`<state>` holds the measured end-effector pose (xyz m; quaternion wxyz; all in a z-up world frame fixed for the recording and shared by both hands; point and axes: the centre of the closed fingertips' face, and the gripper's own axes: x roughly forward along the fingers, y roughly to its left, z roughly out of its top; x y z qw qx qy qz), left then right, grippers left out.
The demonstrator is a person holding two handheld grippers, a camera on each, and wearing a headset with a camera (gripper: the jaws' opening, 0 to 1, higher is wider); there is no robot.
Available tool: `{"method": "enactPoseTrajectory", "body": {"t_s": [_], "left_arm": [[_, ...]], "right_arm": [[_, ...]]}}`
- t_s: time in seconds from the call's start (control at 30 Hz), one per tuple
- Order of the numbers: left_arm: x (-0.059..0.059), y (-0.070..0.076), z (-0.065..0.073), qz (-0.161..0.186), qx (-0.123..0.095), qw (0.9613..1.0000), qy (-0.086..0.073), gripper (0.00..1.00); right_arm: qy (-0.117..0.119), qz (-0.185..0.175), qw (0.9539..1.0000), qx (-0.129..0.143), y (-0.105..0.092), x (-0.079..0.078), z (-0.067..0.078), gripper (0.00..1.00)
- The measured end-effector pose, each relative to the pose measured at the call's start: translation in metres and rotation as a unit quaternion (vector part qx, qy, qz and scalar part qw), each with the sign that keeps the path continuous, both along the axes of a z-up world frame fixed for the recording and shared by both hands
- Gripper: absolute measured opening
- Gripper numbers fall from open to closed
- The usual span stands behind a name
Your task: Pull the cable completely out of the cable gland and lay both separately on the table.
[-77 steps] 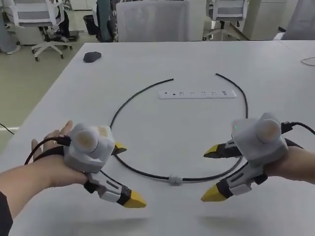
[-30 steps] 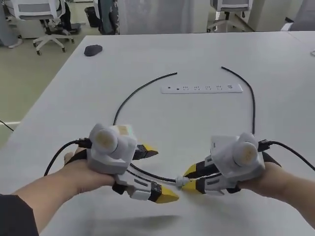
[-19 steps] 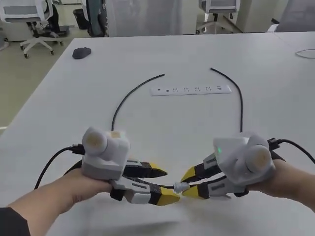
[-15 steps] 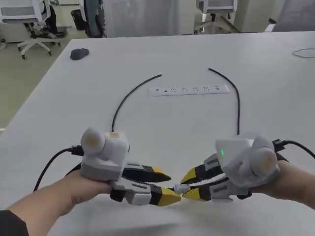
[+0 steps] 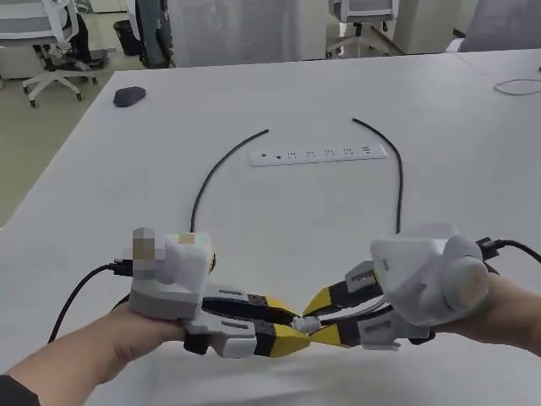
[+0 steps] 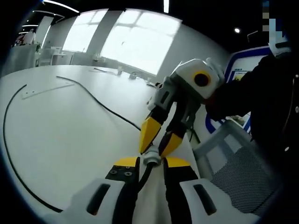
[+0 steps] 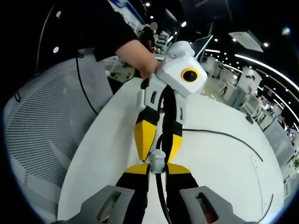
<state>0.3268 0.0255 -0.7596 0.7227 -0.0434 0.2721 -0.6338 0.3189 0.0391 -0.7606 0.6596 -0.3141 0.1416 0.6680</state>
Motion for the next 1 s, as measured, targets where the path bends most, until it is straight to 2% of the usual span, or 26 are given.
{"method": "enactPoseTrajectory", "body": {"t_s": [0.17, 0.27, 0.37, 0.47, 0.63, 0.73, 0.8, 0.9, 1.0], "left_arm": [[-0.001, 0.001, 0.0, 0.002, -0.002, 1.0, 0.007, 0.19], [-0.003, 0.0, 0.001, 0.004, -0.007, 0.9998, 0.02, 0.17], [-0.004, -0.001, 0.003, 0.004, -0.013, 0.9995, 0.027, 0.16], [-0.004, -0.002, 0.005, 0.007, -0.02, 0.9995, 0.025, 0.16], [-0.004, -0.004, 0.007, 0.006, -0.021, 0.9997, 0.008, 0.16], [-0.004, -0.004, 0.008, 0.005, -0.019, 0.9998, 0.006, 0.15], [-0.005, -0.004, 0.009, 0.004, -0.017, 0.9999, -0.001, 0.15], [-0.007, -0.004, 0.009, -0.003, -0.012, 0.9999, -0.011, 0.15], [-0.007, -0.003, 0.01, -0.011, -0.005, 0.9993, -0.035, 0.15]], "right_arm": [[-0.001, 0.002, 1.0, -0.003, -0.003, -0.002, -0.001, 0.07], [-0.001, 0.002, 1.0, -0.003, -0.003, -0.003, 0.0, 0.07], [-0.002, 0.003, 1.0, -0.002, -0.003, -0.003, 0.0, 0.07], [0.001, -0.001, 1.0, 0.001, -0.004, -0.003, 0.002, 0.07], [0.009, -0.007, 0.9999, 0.006, -0.005, -0.003, 0.003, 0.07], [0.011, -0.009, 0.9999, 0.008, -0.005, -0.003, 0.003, 0.07], [0.014, -0.012, 0.9998, 0.01, -0.005, -0.003, 0.004, 0.08], [0.037, -0.023, 0.9989, 0.014, -0.004, -0.005, 0.005, 0.08], [0.067, -0.039, 0.9968, 0.02, -0.006, -0.004, 0.007, 0.09]]}}
